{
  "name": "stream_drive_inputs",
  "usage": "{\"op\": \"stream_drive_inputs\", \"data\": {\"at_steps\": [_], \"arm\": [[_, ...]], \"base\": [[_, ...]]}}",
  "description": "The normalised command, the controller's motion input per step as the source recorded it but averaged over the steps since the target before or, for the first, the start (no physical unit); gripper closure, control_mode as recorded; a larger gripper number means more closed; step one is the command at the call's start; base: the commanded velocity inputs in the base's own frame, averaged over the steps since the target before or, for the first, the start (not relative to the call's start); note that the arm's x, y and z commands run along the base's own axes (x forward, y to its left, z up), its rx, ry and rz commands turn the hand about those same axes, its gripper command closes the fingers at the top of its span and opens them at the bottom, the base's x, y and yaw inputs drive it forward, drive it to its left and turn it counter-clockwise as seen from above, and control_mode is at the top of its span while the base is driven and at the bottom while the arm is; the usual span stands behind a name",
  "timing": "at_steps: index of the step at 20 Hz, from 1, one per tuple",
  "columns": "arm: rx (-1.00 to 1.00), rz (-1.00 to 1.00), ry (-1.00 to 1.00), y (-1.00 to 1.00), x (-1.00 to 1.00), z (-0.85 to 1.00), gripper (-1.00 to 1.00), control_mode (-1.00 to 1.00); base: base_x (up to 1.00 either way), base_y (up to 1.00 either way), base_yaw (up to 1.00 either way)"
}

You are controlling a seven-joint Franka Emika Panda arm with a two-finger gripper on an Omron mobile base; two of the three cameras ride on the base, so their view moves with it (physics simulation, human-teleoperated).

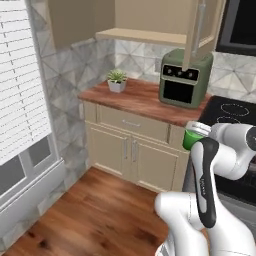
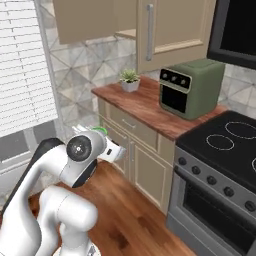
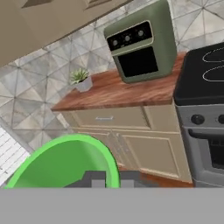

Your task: Move the cup from next to the sink to the open cabinet. Then, move the bowl with the tangerine to the fridge to clear the area for faucet cleaning.

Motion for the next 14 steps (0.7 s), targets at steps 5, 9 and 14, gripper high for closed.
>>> {"op": "stream_drive_inputs", "data": {"at_steps": [5,9,14], "arm": [[0.00,0.00,0.00,0.00,0.00,0.00,1.00,1.00],[0.00,0.00,0.00,0.00,0.00,0.00,1.00,1.00],[0.00,0.00,0.00,0.00,0.00,0.00,1.00,1.00]], "base": [[1.00,1.00,-0.59],[1.00,1.00,-0.62],[1.00,1.00,-0.57]]}}
